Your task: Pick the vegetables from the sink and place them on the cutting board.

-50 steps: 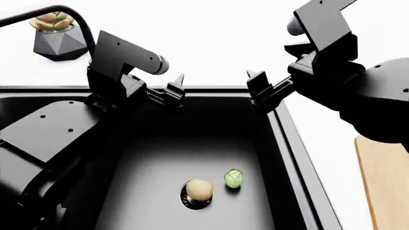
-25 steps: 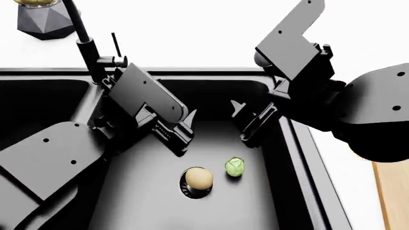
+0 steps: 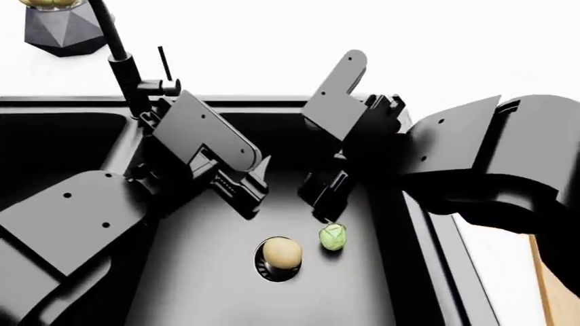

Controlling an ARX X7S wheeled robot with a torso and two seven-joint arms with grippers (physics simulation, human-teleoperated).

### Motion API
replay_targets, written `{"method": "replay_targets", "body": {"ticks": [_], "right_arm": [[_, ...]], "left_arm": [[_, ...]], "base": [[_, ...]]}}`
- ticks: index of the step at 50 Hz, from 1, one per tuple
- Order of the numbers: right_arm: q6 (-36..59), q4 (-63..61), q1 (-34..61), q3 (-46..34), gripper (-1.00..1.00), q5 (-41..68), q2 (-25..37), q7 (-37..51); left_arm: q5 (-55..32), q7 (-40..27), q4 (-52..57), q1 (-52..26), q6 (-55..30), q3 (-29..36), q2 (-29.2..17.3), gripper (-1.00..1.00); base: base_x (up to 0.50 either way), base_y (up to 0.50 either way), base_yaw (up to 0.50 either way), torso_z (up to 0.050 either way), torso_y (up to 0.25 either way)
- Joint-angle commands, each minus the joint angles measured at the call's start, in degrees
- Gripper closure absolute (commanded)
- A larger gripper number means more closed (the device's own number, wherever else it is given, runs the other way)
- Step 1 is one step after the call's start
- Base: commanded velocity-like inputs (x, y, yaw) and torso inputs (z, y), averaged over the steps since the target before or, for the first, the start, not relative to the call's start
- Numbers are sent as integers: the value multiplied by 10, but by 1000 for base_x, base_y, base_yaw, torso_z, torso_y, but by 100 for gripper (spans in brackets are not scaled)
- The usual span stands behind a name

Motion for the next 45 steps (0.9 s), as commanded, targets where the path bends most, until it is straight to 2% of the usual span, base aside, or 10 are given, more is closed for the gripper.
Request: {"method": "replay_targets", "body": {"ticks": [1,20,45], "right_arm": [[-19,12,-17,-45,-100,-22,-7,-33],[-53,36,-47,-75,-100,-48,-2,-51],[-159,122,-127,-99,-100,-101,6,-86]], "left_arm": [[1,-5,-6,2,3,-4,-4,-100],[2,-8,-13,3,9,5,-5,-100],[-1,-12,-21,3,16,9,1,-100]], "base": [[0,0,0,0,0],[0,0,0,0,0],[0,0,0,0,0]]}}
